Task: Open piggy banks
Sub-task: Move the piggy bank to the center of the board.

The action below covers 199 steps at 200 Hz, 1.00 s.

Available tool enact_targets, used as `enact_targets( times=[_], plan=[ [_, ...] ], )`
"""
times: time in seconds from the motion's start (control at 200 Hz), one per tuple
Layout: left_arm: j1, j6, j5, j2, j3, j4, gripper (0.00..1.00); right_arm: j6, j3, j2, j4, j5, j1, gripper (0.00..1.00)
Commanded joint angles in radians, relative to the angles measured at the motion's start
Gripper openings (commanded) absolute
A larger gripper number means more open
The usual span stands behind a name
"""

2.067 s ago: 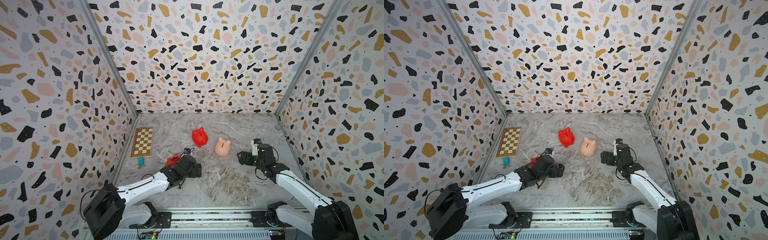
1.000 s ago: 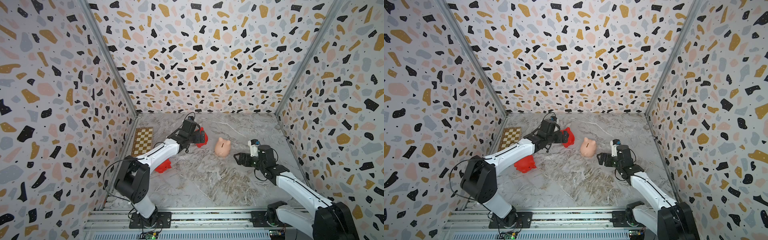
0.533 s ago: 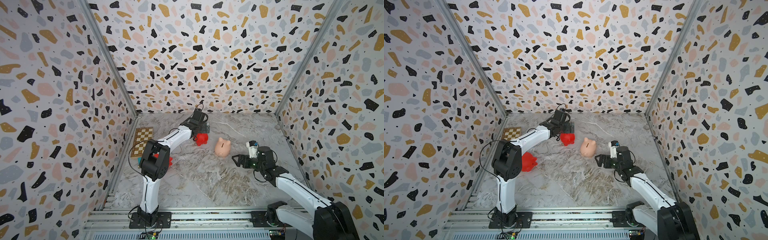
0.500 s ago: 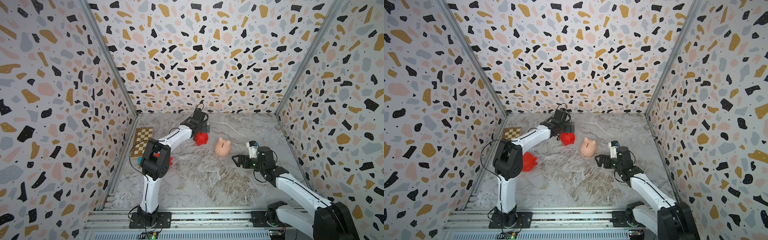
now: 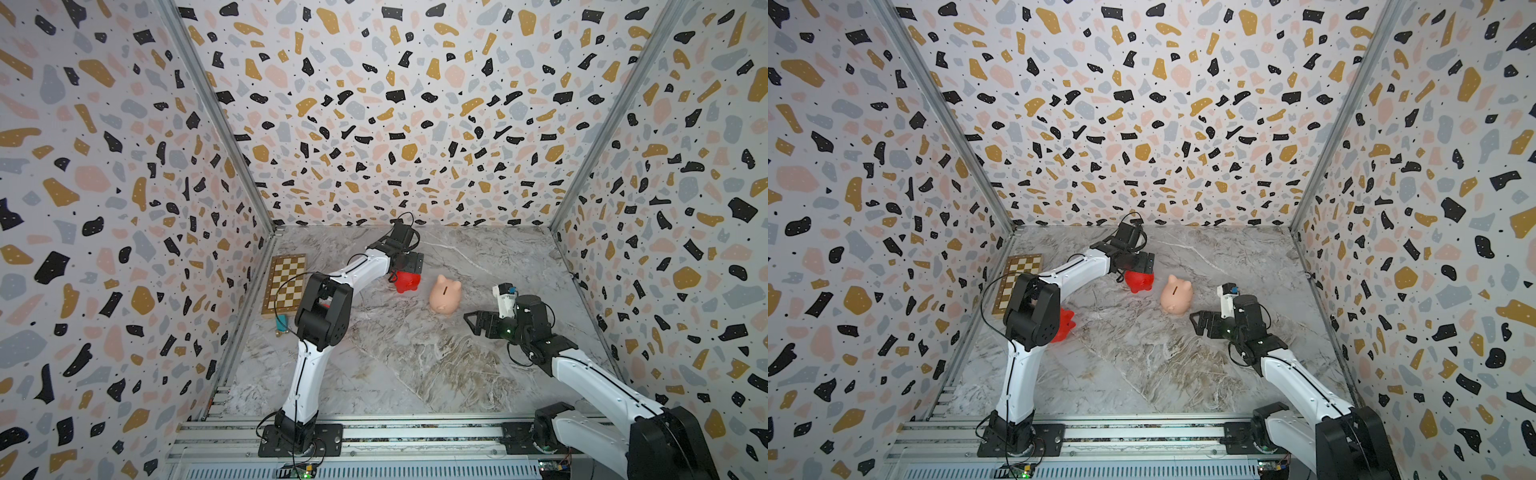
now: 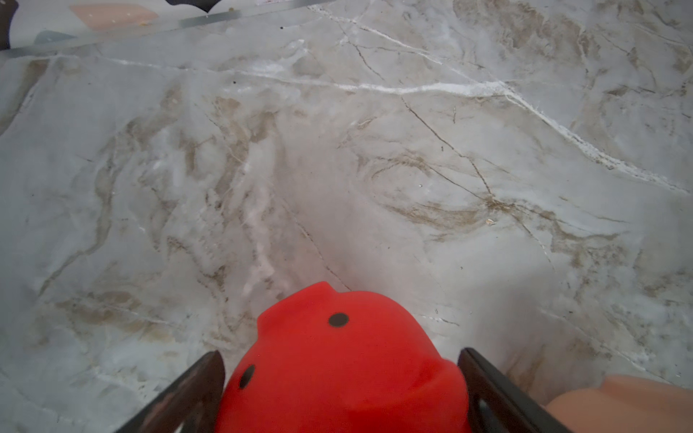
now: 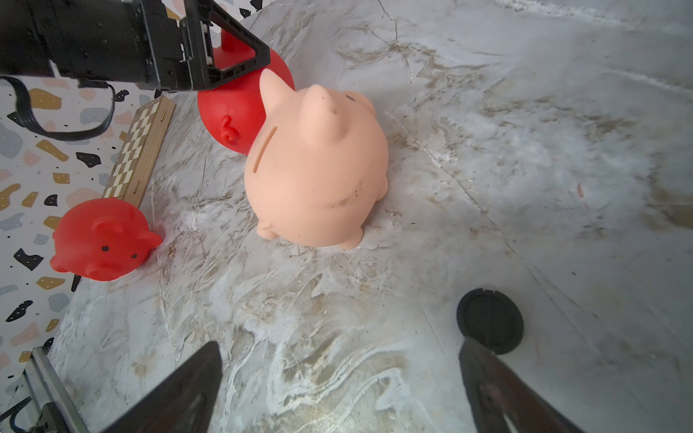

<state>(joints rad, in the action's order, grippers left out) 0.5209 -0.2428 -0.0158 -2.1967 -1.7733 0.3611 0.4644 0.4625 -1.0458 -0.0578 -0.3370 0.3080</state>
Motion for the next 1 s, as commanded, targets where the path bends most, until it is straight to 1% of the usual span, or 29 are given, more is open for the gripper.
enact_targets(
  times=[0.0,0.16,0.335,0.41,0.461,0.551,0.606,0.666,0.706,0.721,0.796,0.871,0.991],
  plan=[
    [0.016,0.025,0.066,0.078,0.106,0.017,0.92,0.011,-0.004,0.024,-0.014,-0.007,0.008,1.00],
    [0.040,0.023,0.076,0.223,0.296,-0.032,0.92,0.013,-0.004,0.015,-0.029,-0.007,0.027,1.00],
    [0.068,-0.043,0.100,0.373,0.473,-0.065,0.93,0.010,0.008,-0.011,-0.037,0.016,0.093,1.00],
    [0.093,-0.087,0.108,0.420,0.527,-0.078,0.93,0.005,0.018,-0.032,-0.041,0.031,0.132,0.96],
    [0.111,-0.130,0.120,0.440,0.552,-0.080,0.93,0.009,0.025,-0.049,-0.043,0.042,0.156,0.93],
    [0.143,-0.212,0.178,0.477,0.597,-0.109,0.93,0.014,0.033,-0.078,-0.057,0.055,0.201,0.87],
    [0.169,-0.240,0.182,0.508,0.621,-0.128,0.94,0.020,0.036,-0.093,-0.061,0.075,0.231,0.85],
    [0.199,-0.248,0.165,0.543,0.636,-0.136,0.95,0.025,0.036,-0.102,-0.071,0.086,0.253,0.84],
    [0.212,-0.250,0.149,0.566,0.637,-0.131,0.96,0.028,0.035,-0.108,-0.080,0.088,0.263,0.82],
    [0.213,-0.250,0.145,0.574,0.639,-0.130,1.00,0.029,0.033,-0.111,-0.084,0.089,0.267,0.81],
    [0.217,-0.256,0.134,0.609,0.646,-0.129,0.99,0.033,0.036,-0.126,-0.089,0.105,0.281,0.75],
    [0.217,-0.257,0.102,0.642,0.653,-0.115,0.99,0.033,0.042,-0.141,-0.083,0.135,0.286,0.74],
    [0.216,-0.287,0.037,0.702,0.693,-0.104,0.99,0.026,0.046,-0.151,-0.077,0.240,0.293,0.71]
  ],
)
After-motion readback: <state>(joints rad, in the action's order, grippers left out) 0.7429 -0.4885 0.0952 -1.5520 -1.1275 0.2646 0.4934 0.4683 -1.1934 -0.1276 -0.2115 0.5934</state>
